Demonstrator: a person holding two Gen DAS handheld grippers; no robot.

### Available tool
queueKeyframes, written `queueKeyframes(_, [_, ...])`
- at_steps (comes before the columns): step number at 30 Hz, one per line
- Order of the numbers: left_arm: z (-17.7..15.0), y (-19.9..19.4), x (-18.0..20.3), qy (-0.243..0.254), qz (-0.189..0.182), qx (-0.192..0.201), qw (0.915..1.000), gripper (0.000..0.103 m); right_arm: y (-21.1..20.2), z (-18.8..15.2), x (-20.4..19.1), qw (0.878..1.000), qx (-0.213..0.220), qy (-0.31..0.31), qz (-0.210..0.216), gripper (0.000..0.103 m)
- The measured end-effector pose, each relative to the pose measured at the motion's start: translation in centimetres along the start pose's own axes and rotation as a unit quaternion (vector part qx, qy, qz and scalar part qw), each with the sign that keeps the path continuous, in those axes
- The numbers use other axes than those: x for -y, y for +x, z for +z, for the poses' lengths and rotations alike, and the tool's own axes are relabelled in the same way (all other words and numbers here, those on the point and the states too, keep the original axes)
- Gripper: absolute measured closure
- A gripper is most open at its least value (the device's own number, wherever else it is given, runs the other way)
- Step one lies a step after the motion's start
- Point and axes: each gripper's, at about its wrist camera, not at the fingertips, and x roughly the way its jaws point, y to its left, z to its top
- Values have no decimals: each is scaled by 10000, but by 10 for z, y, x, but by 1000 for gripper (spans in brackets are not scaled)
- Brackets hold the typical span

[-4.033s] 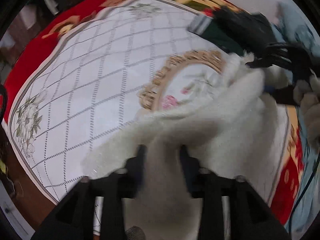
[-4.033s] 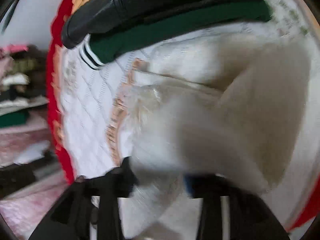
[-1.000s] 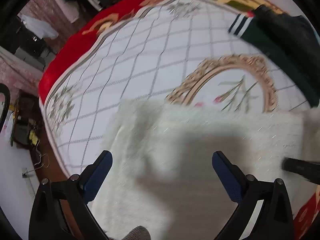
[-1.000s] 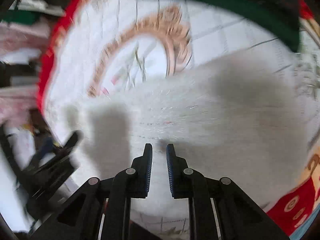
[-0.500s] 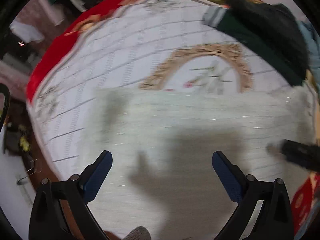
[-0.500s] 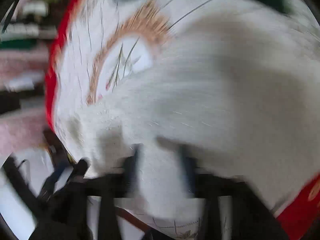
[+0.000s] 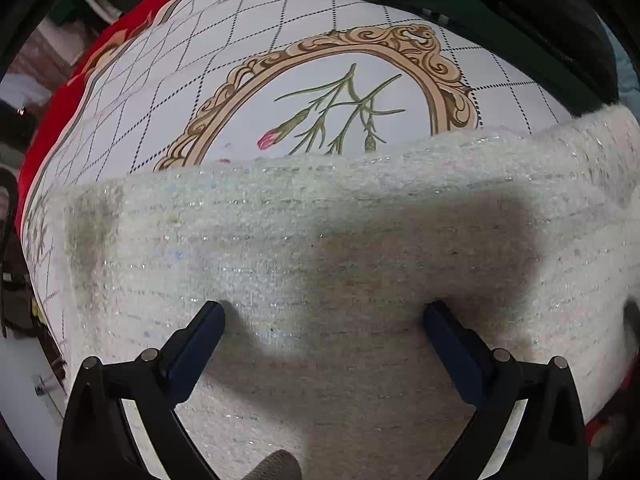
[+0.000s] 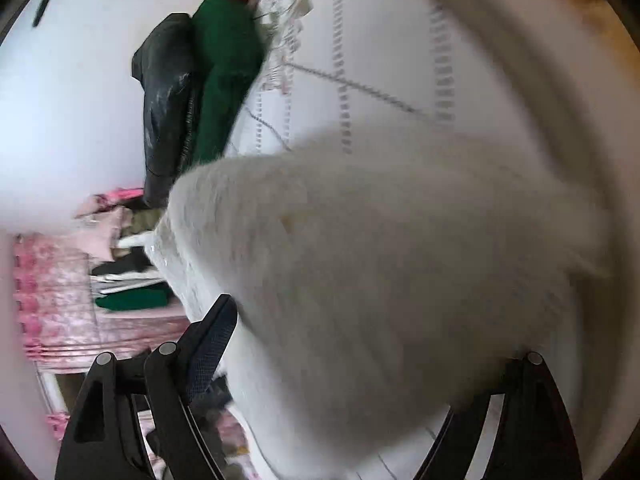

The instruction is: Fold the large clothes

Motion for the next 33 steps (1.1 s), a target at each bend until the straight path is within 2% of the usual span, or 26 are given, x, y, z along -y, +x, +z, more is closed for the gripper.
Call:
queueKeyframes(1, [1, -1, 3, 124, 79, 55, 9999, 0, 4, -2, -4, 10000, 50, -51, 64, 18])
queueKeyframes(4, [2, -5, 18, 525, 358, 294, 9975, 0, 27, -4, -21, 9993, 170, -27, 339, 69])
queueKeyframes(5, [4, -6, 23, 617, 370, 313, 9969, 1, 27, -8, -39, 9989, 305, -10, 354, 73])
queueKeyframes(7, [8, -7, 32, 683, 253, 315, 9968, 1, 18, -8, -53, 9981, 481, -40, 373, 77])
queueKeyframes(10, [15, -7, 58, 861, -107, 277, 9958, 1, -30, -21, -76, 9954, 905, -267, 175, 80])
queueKeyframes(11, [15, -5, 67, 959, -224, 286, 9947, 1, -53, -30, -81, 9939, 1028, -390, 39, 80])
queueKeyframes(15, [21, 3, 100, 1095, -891, 275, 9896, 0, -100, -40, -101, 9859, 1428, -689, -536, 82])
queueKeyframes(17, [25, 3, 113, 1212, -1062, 282, 9865, 0, -117, -46, -122, 9798, 1549, -998, -778, 82])
queueKeyframes(20, [32, 1, 122, 1285, -1342, 202, 9824, 0, -122, -54, -161, 9683, 1635, -1510, -1134, 82])
queueKeyframes(22, [35, -6, 110, 1036, -1445, 166, 9839, 0, -121, -60, -184, 9600, 1609, -1819, -1396, 82])
queueKeyframes(25, [35, -27, 60, 263, -1554, 272, 9871, 0, -109, -77, -216, 9471, 1510, -2304, -1645, 82])
queueKeyframes(27, [28, -41, 11, -307, -1491, 391, 9876, 0, -92, -93, -244, 9333, 1358, -2780, -1823, 83])
queueKeyframes(28, [24, -48, -12, -541, -1429, 463, 9872, 0, -83, -106, -256, 9248, 1289, -3025, -1913, 83])
queueKeyframes(29, [18, -53, -34, -766, -1345, 513, 9866, 0, -68, -119, -272, 9110, 1187, -3380, -2041, 83])
queueKeyframes(31, [1, -63, -79, -1234, -1043, 565, 9852, 0, -42, -145, -297, 8894, 1016, -3910, -2140, 83])
queueKeyframes(32, [-8, -66, -100, -1441, -895, 582, 9838, 0, -20, -166, -311, 8705, 832, -4302, -2243, 83])
queueKeyframes(33, [-18, -68, -126, -1645, -749, 574, 9819, 0, -8, -179, -315, 8596, 758, -4508, -2281, 83])
